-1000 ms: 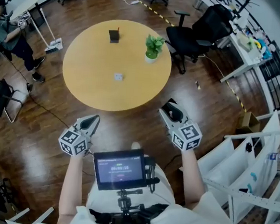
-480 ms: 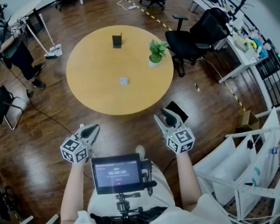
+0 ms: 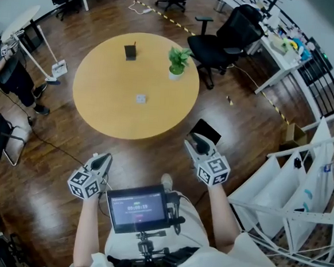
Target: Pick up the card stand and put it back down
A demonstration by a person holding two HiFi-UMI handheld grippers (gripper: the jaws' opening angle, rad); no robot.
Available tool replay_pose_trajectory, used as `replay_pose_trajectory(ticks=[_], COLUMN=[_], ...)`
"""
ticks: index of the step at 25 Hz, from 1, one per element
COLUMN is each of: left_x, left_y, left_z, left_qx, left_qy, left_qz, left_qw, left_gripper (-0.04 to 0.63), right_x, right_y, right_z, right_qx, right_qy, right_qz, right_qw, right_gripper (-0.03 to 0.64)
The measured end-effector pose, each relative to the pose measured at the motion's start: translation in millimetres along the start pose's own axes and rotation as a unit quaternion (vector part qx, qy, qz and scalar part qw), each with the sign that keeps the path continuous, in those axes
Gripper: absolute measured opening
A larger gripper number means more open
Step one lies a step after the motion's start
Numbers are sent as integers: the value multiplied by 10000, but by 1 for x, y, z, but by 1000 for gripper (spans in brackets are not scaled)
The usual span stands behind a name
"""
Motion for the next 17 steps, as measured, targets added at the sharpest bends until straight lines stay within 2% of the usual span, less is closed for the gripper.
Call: replay_pose_trajectory(ticks=[11, 17], left_x=[-2, 12], left_y=[59, 87], left_z=[21, 52], left_qx=[283, 353], left_qy=[-3, -221], left_qz=[-158, -441], left_qw=[9995, 9982], left_gripper=[-5, -5], right_x=[25, 45], right_y=[-22, -51], right_z=[63, 100], right_qx=[540, 680], right_qy=[147, 387], right_qz=[-215, -476], right_qw=[9982, 9958], right_gripper=[134, 129])
Point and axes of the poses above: the fingertips, and each gripper's own axes: y forward along the fingers, z to its right, x out of its underside, the point moved 1 cm from there along -y, backward along the fingers, and after that the axes turned 14 degrees about x, right-handed, at the moved point
